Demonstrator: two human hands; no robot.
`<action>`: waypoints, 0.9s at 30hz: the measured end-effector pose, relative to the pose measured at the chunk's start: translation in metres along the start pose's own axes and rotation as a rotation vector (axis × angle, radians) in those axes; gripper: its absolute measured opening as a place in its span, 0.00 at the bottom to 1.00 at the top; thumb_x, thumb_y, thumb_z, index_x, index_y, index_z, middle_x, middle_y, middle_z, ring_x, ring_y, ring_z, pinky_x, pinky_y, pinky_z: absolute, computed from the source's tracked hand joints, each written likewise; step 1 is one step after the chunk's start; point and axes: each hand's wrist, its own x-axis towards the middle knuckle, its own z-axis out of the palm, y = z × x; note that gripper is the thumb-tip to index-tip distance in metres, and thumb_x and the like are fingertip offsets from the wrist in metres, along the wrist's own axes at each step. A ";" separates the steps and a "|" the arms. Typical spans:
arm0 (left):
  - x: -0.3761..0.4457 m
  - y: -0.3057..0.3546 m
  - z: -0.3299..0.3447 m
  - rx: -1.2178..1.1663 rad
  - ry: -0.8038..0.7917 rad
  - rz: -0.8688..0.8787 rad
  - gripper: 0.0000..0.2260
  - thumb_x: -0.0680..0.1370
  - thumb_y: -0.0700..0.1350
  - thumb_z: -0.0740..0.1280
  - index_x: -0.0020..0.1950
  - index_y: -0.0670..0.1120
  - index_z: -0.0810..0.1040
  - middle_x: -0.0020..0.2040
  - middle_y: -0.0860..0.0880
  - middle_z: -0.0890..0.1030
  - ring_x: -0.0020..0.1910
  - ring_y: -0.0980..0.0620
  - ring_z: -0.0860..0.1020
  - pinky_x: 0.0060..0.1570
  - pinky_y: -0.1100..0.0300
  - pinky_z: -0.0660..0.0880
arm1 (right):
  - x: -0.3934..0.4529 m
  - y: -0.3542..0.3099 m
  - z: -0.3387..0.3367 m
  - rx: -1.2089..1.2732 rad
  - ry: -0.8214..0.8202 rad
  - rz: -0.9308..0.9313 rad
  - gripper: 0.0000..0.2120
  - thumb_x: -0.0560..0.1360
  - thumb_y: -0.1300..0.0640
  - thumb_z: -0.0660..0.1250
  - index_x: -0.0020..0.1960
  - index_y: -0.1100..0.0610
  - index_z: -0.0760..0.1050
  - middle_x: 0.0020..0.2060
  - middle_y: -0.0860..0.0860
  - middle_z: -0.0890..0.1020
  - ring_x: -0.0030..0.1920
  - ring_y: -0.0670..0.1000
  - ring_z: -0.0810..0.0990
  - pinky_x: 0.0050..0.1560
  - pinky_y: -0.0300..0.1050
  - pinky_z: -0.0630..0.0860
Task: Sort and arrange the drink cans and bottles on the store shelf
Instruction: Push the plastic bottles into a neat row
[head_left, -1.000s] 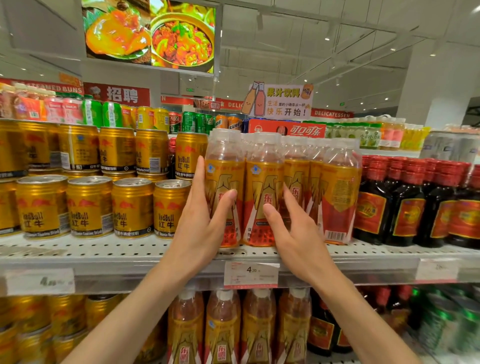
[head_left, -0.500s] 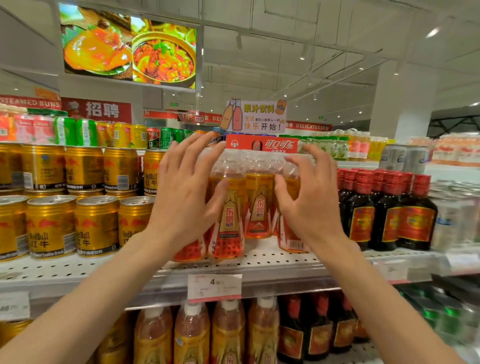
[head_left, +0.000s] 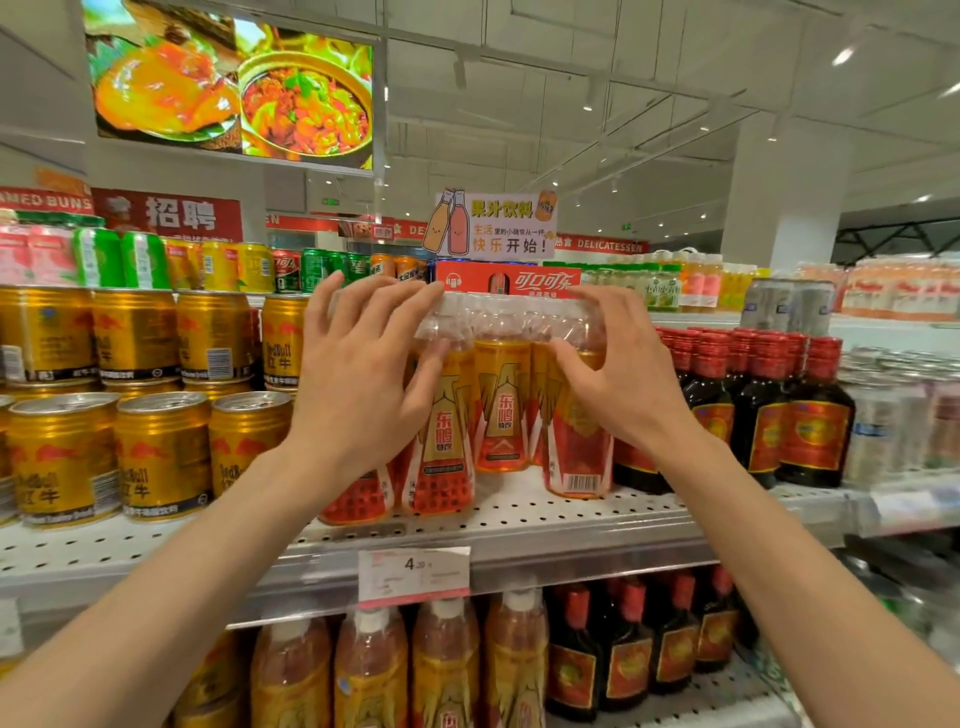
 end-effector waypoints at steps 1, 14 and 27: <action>0.000 0.000 0.000 -0.008 0.000 -0.004 0.23 0.82 0.56 0.59 0.74 0.49 0.73 0.68 0.50 0.78 0.71 0.46 0.70 0.77 0.41 0.56 | 0.000 0.000 0.000 0.042 0.003 -0.003 0.24 0.78 0.51 0.69 0.72 0.51 0.68 0.66 0.48 0.71 0.59 0.45 0.75 0.65 0.57 0.76; -0.001 0.000 -0.001 -0.010 -0.010 -0.005 0.22 0.83 0.56 0.58 0.75 0.49 0.71 0.69 0.51 0.77 0.72 0.47 0.69 0.78 0.43 0.53 | -0.036 -0.015 0.036 0.281 0.001 0.161 0.44 0.71 0.40 0.75 0.79 0.46 0.54 0.69 0.45 0.65 0.67 0.42 0.67 0.68 0.40 0.67; -0.003 -0.001 0.002 -0.018 0.003 0.007 0.22 0.83 0.56 0.58 0.76 0.49 0.70 0.69 0.51 0.77 0.73 0.47 0.69 0.79 0.43 0.52 | -0.056 -0.015 0.047 0.406 -0.109 0.304 0.39 0.75 0.30 0.58 0.80 0.49 0.57 0.70 0.44 0.68 0.69 0.41 0.70 0.71 0.45 0.68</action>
